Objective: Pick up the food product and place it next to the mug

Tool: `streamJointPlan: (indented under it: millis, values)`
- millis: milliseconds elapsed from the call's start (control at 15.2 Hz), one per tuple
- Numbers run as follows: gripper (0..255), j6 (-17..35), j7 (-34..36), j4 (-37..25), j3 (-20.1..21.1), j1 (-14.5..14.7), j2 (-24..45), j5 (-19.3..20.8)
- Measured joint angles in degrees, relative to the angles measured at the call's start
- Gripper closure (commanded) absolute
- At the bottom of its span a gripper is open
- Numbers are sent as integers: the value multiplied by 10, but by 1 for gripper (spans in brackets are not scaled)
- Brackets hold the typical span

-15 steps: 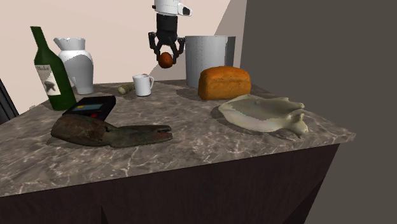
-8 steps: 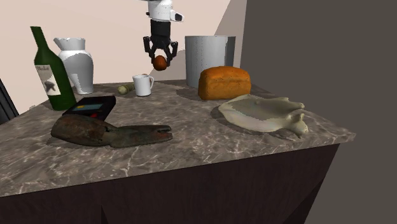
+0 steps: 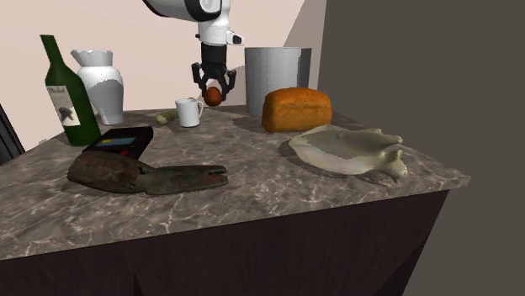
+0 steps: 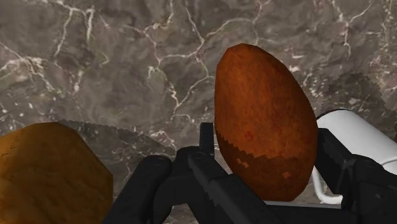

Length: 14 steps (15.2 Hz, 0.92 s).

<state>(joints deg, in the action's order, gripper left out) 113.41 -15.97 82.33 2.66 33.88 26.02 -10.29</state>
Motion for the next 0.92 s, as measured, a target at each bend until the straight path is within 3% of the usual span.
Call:
streamJointPlan:
  millis: [924]
  values:
    - [255,92,-17,63,2,1,30,-7]
